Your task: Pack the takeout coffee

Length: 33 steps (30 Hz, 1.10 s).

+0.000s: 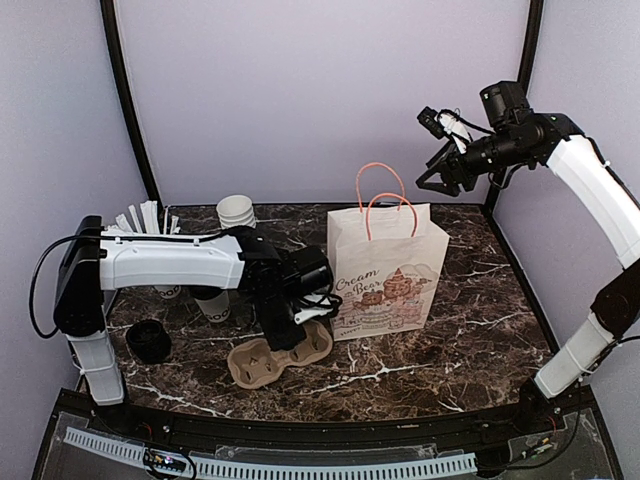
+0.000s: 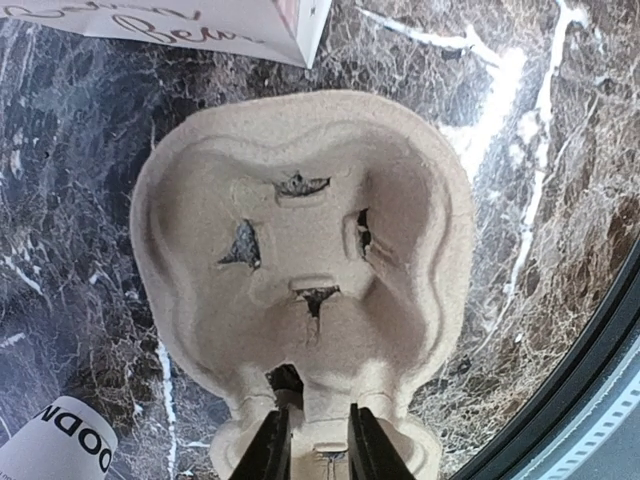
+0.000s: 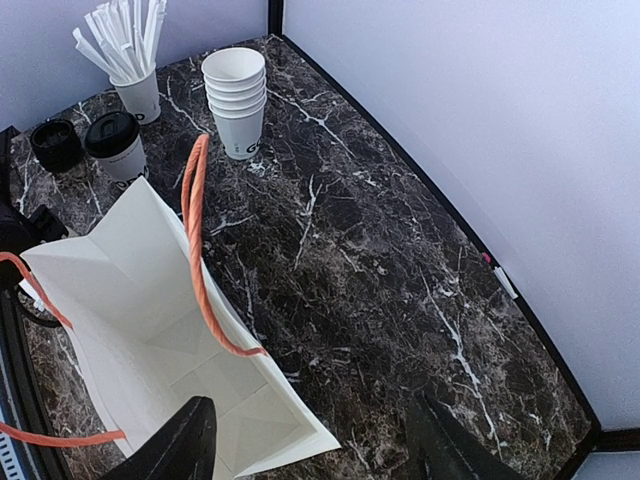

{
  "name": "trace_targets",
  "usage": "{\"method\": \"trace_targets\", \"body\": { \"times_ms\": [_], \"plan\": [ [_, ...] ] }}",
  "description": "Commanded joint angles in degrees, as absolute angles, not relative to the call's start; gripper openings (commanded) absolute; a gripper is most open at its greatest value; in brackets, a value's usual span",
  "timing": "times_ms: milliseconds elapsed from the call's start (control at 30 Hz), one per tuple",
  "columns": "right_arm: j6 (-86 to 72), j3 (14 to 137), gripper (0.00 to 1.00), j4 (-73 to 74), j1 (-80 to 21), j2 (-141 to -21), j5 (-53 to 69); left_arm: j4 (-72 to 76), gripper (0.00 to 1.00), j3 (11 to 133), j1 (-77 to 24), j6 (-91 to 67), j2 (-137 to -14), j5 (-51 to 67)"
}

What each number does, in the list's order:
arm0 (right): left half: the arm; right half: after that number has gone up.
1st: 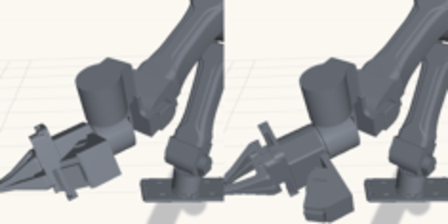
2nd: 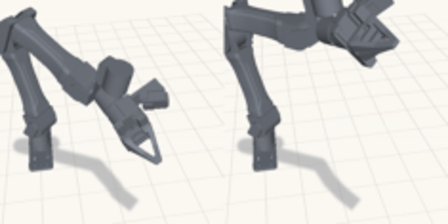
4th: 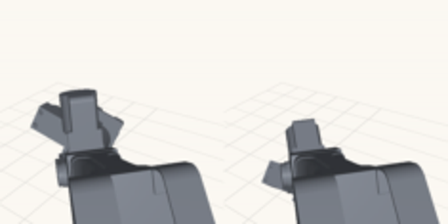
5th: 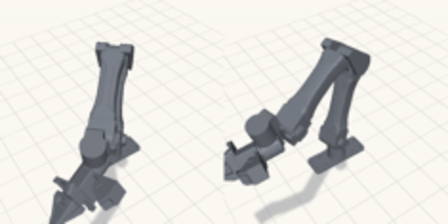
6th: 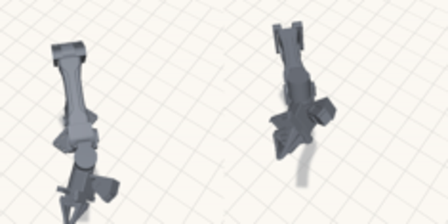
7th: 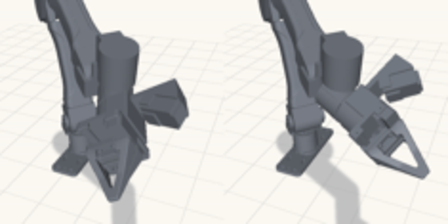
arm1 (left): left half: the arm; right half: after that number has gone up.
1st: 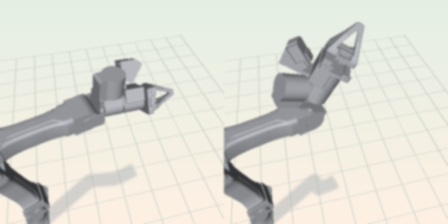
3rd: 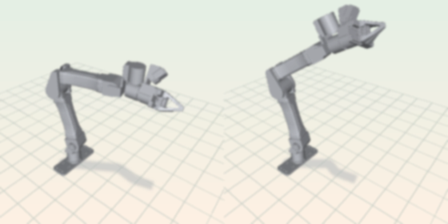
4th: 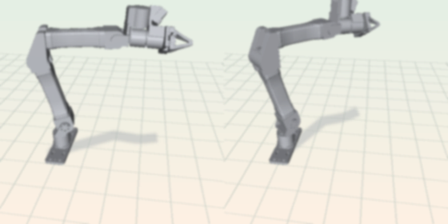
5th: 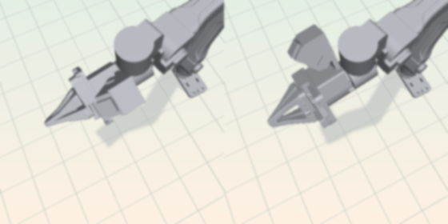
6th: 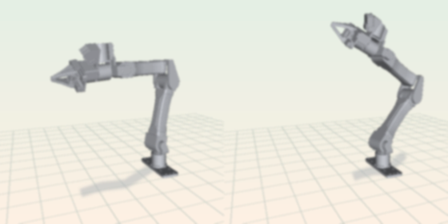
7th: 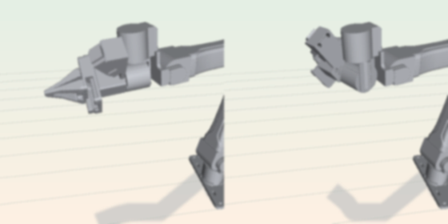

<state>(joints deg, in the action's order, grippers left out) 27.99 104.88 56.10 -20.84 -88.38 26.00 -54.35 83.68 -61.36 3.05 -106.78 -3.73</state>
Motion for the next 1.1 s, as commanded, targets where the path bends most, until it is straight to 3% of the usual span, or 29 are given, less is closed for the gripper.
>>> {"method": "trace_targets", "body": {
  "times_ms": [0,133,433,1067],
  "plan": [
    [27.44,106.53,0.65,54.56,-20.65,-88.48,27.36,-57.99,0.25,85.3,-61.61,2.26,-103.44,-4.0],
    [27.36,106.63,0.65,54.65,-20.65,-88.74,28.03,-57.93,0.33,84.46,-61.61,0.34,-104.28,-4.79],
    [27.25,105.87,0.65,54.67,-20.7,-88.09,27.95,-57.18,0.37,82.25,-61.61,-3.59,-107.67,-4.16],
    [27.2,105.81,0.64,54.56,-20.66,-88.32,28.3,-57.43,0.18,81.54,-61.61,-2.29,-109.64,-4.29]
  ]
}}
